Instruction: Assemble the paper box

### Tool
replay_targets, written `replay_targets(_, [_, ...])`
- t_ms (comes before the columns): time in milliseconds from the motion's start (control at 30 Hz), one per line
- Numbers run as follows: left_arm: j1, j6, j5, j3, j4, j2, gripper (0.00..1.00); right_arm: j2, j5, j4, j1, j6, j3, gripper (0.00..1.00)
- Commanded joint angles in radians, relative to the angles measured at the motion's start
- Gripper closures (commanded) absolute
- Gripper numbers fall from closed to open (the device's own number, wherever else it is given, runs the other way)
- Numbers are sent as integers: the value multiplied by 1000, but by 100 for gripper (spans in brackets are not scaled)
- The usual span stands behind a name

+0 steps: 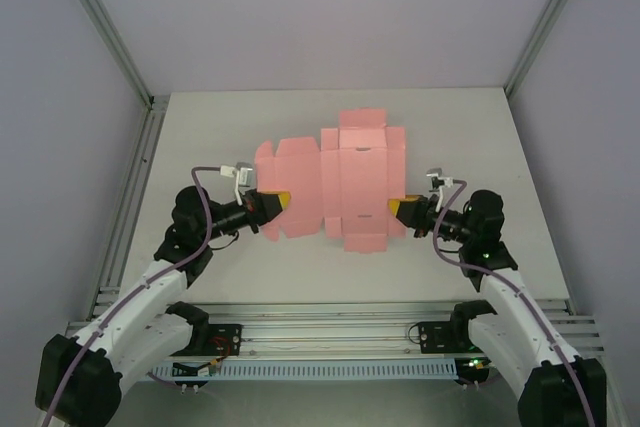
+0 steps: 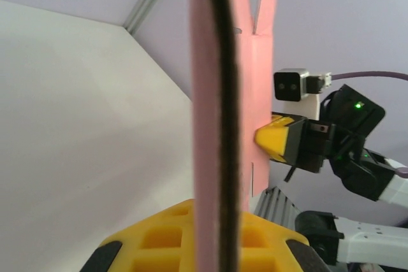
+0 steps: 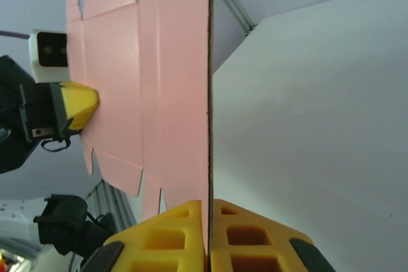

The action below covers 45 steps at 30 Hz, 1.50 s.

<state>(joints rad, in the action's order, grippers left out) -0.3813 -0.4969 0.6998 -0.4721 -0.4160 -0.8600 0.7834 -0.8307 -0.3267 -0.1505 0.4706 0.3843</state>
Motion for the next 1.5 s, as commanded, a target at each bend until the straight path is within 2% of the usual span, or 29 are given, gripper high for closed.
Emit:
replay_targets(0, [-1,24,-76,25,39,41,100,36,-80,0,2,-66,84,100])
replay_targets(33, [-1,17,-108,32,50,51,98,48,-90,23,2,-80,104,100])
replay_targets(67, [0,14,-147,34,73,63,78,62,-98,54,2,-102,126,100])
replay_targets(100, [-1,13,-202,32,123,81,37,74,-96,106,2,-138,152,100])
replay_targets(133, [-1,11,-264,29,172,99,10,88,-81,179,0,-184,183,100])
replay_targets(167, [0,12,-334,20,227,117,0,101,-65,261,1,-244,220,100])
replay_targets(333, [0,-14,-848,-114,638,141,0,247,-32,772,-48,-668,462,100])
replay_targets(433, [1,-17,-1016,-206,803,91,0,374,93,1053,-129,-921,638,98])
replay_targets(500, [2,-16,-1048,-242,835,58,0,483,100,1258,-143,-1102,783,96])
replay_targets(567, [2,-10,-1035,-259,830,33,0,600,115,1444,-143,-1250,944,98])
replay_targets(667, [3,0,-981,-259,790,21,0,782,212,1687,-146,-1370,1196,99])
replay_targets(733, [3,3,-965,-248,765,24,0,881,308,1745,-147,-1394,1313,97])
replay_targets(867, [7,8,-959,-229,737,32,0,1041,589,1641,-174,-1360,1409,99])
replay_targets(967, [9,34,-935,-223,722,14,0,1108,638,1587,-227,-1462,1395,100])
replay_targets(1100, [22,65,-931,-233,704,-60,0,1124,728,1387,-322,-1505,1308,100])
replay_targets(1233, [60,70,-911,-269,704,-163,0,1101,718,1233,-352,-1522,1240,100])
replay_targets(1367, [100,115,-788,-273,585,-261,0,1024,693,1024,-356,-1519,1108,100])
replay_targets(1467, [108,192,-694,-271,481,-330,0,985,643,1003,-359,-1540,1058,98])
